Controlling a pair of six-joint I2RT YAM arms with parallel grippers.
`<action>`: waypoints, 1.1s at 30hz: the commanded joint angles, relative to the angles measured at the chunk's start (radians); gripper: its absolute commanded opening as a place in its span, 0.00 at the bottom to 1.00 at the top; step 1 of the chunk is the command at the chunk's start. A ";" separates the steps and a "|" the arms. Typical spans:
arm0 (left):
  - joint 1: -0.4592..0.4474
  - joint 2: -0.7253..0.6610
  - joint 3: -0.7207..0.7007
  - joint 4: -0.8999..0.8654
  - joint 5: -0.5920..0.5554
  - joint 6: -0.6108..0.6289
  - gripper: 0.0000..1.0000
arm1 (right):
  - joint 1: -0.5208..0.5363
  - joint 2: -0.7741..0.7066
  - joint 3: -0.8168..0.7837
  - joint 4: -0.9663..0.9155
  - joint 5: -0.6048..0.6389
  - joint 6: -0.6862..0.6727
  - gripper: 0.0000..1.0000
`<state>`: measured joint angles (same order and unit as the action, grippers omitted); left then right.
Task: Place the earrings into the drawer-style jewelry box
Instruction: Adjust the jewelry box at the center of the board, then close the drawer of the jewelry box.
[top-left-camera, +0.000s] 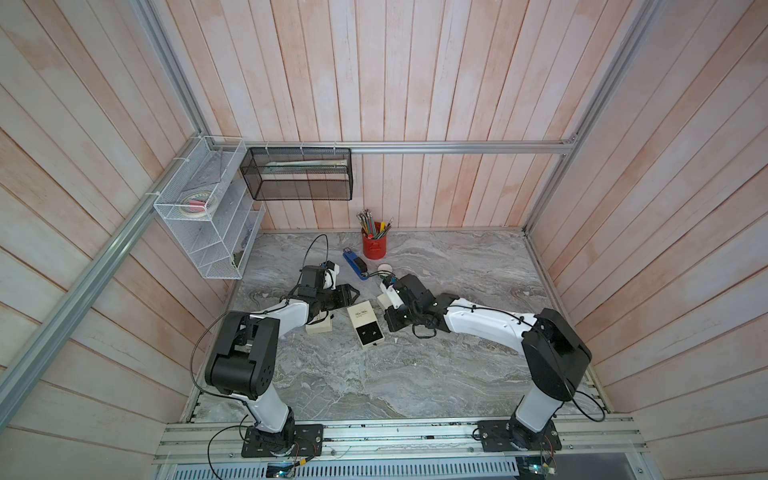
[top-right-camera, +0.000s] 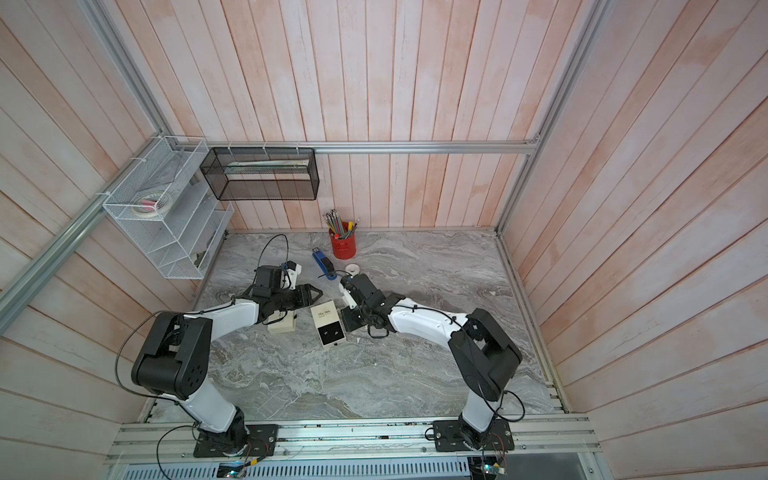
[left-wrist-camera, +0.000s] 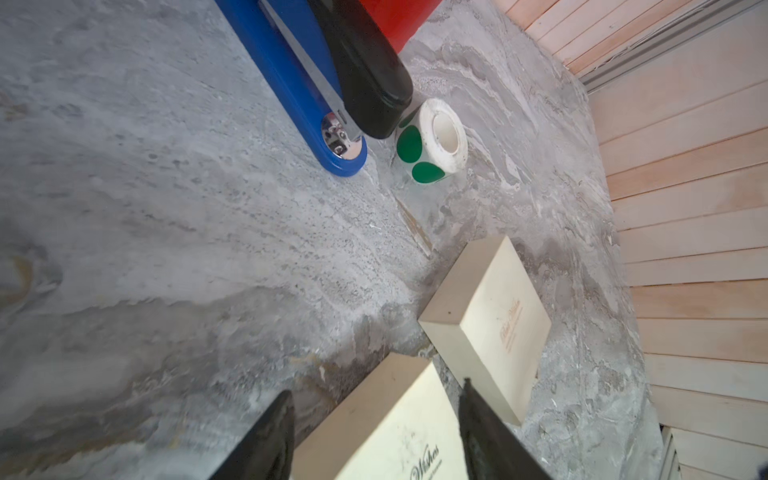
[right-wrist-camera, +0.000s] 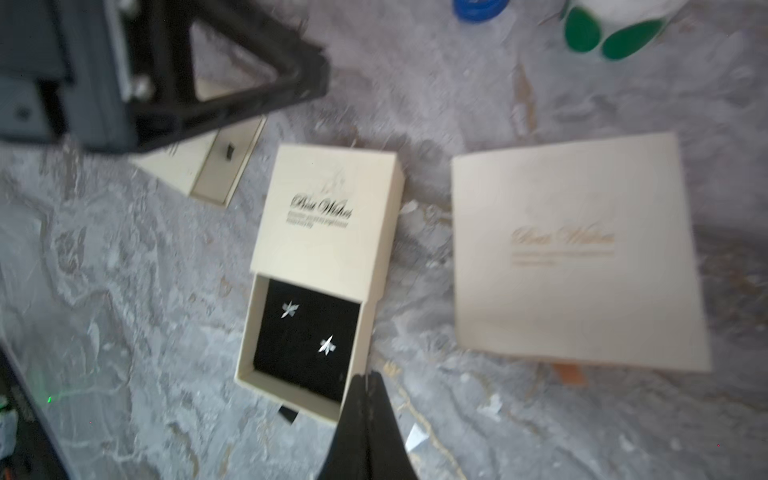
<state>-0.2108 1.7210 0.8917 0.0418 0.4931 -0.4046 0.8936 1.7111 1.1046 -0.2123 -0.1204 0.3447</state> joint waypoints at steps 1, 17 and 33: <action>-0.016 0.045 0.043 -0.024 0.036 0.028 0.62 | 0.056 -0.027 -0.089 0.012 -0.050 0.002 0.00; -0.021 0.090 -0.008 0.003 0.137 0.015 0.58 | 0.084 0.126 -0.063 0.141 -0.086 0.000 0.00; -0.017 0.090 -0.019 -0.008 0.131 0.020 0.56 | 0.031 0.239 0.080 0.159 -0.091 -0.042 0.00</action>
<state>-0.2218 1.7988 0.8879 0.0467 0.5999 -0.3988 0.9352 1.9255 1.1355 -0.0959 -0.2214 0.3283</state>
